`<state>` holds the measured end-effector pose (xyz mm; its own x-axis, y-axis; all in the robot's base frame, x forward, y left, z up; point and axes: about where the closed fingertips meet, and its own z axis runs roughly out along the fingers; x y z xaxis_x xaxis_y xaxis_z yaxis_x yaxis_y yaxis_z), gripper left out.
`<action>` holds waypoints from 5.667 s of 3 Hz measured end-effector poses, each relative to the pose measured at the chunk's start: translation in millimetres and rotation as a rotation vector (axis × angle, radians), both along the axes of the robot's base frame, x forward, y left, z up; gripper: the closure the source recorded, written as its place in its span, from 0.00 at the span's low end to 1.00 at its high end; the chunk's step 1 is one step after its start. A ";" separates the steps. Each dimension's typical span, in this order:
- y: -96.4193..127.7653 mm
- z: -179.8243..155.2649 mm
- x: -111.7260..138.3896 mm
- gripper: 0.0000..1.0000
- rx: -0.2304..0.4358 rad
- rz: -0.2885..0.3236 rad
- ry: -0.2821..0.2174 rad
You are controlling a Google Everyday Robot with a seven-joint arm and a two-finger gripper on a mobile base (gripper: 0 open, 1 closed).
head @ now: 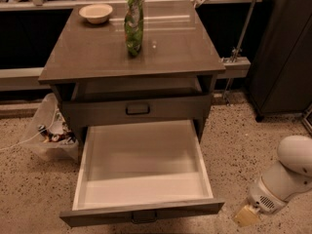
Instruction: Close middle drawer
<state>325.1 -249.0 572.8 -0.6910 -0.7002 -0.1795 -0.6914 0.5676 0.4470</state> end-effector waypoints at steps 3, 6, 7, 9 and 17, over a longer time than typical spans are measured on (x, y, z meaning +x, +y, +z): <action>17.6 -60.3 -29.1 1.00 0.039 -0.128 0.098; 41.2 -50.2 -11.5 1.00 0.103 -0.371 0.002; 41.3 -50.2 -11.4 1.00 0.103 -0.371 0.002; 67.8 -48.1 0.0 1.00 0.125 -0.310 -0.002; 120.5 -123.4 47.0 1.00 0.134 -0.320 0.110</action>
Offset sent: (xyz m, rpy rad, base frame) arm -0.0454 0.0372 -0.0731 -0.0587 0.1200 -0.0509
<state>372.1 -128.6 449.4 -0.8918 -0.4204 -0.1670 -0.4313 0.6790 0.5941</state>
